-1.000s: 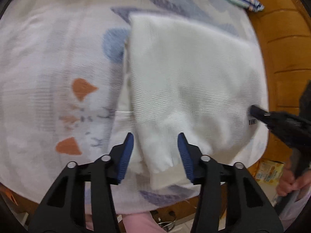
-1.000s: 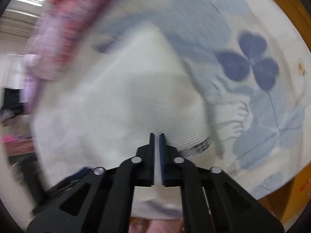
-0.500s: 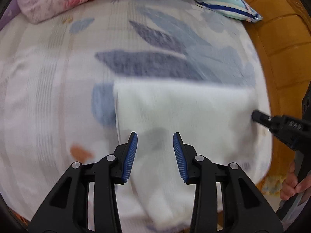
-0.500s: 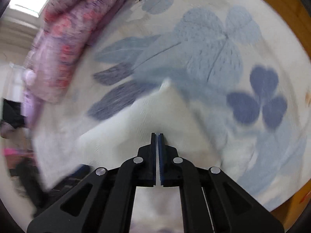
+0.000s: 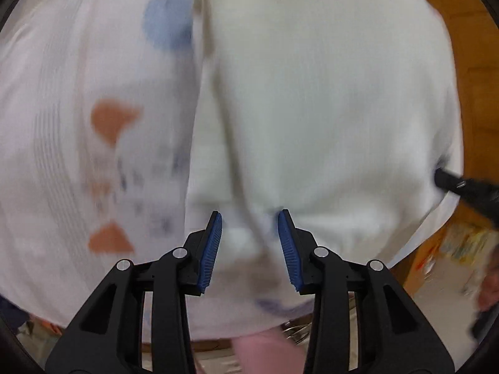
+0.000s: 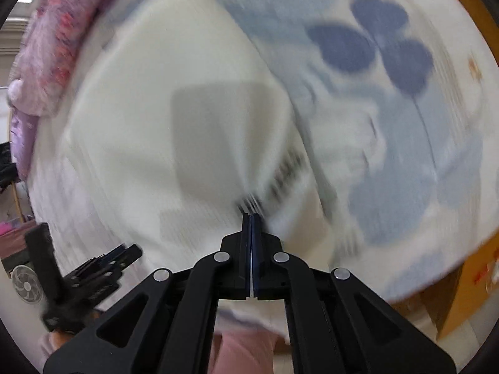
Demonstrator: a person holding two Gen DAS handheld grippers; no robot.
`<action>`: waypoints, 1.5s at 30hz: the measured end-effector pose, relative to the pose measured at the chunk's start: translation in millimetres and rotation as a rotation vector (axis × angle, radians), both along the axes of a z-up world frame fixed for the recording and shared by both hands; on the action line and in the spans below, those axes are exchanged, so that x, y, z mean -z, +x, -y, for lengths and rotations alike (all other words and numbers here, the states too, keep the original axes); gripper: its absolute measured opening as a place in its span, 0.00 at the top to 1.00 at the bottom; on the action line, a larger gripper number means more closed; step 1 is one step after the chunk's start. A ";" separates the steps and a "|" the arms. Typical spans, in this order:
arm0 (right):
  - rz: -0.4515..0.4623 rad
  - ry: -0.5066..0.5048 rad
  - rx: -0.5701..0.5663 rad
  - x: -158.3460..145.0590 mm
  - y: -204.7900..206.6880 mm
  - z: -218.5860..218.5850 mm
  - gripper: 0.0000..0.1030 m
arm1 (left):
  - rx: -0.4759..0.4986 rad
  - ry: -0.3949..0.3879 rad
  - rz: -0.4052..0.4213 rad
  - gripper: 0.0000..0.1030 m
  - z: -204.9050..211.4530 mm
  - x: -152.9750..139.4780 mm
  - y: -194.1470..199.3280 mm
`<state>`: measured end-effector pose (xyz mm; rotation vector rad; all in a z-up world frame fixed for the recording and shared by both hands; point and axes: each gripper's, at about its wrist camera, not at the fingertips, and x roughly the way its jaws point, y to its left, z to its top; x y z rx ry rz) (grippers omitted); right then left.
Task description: Fold large clothes
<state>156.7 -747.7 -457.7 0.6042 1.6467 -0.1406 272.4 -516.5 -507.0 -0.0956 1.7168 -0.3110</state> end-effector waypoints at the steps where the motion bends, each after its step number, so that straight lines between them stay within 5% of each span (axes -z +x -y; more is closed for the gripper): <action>1: -0.012 -0.006 -0.012 -1.1 -4.3 -1.9 1.00 | -0.003 -0.011 0.009 0.64 -2.9 -1.0 -10.0; 4: -0.057 -0.044 -0.049 -6.6 -5.0 -9.1 1.00 | -0.031 -0.028 -0.010 0.56 -14.1 -8.5 -22.7; 8: -0.254 -0.095 -0.083 6.4 -19.6 -26.8 0.87 | 0.027 0.056 0.015 0.42 -35.2 -25.0 -37.5; 11: -0.280 -0.042 -0.158 8.7 -30.0 -47.9 0.87 | 0.074 0.096 0.063 0.40 -61.9 -42.2 -38.2; 12: -0.264 -0.047 -0.179 3.1 -29.1 -54.8 0.86 | 0.061 0.090 0.094 0.40 -77.6 -52.8 -36.5; 16: -0.168 -0.107 -0.172 -34.2 -24.7 -81.5 0.45 | 0.002 0.074 0.216 0.31 -120.9 -96.4 -33.8; 22: 0.028 -0.132 -0.084 -101.5 -24.4 -146.2 0.31 | -0.027 0.012 0.376 0.25 -163.9 -167.6 -40.4; 28: 0.215 -0.205 0.061 -158.9 -59.2 -238.6 0.20 | 0.083 -0.005 0.591 0.21 -202.3 -231.5 -76.7; 34: 0.319 -0.210 0.219 -192.5 -111.5 -319.6 0.18 | 0.160 -0.018 0.718 0.19 -266.5 -279.4 -120.3; 45: 0.455 -0.371 0.209 -255.7 -170.0 -411.7 0.17 | 0.202 -0.030 0.861 0.13 -319.8 -339.0 -194.6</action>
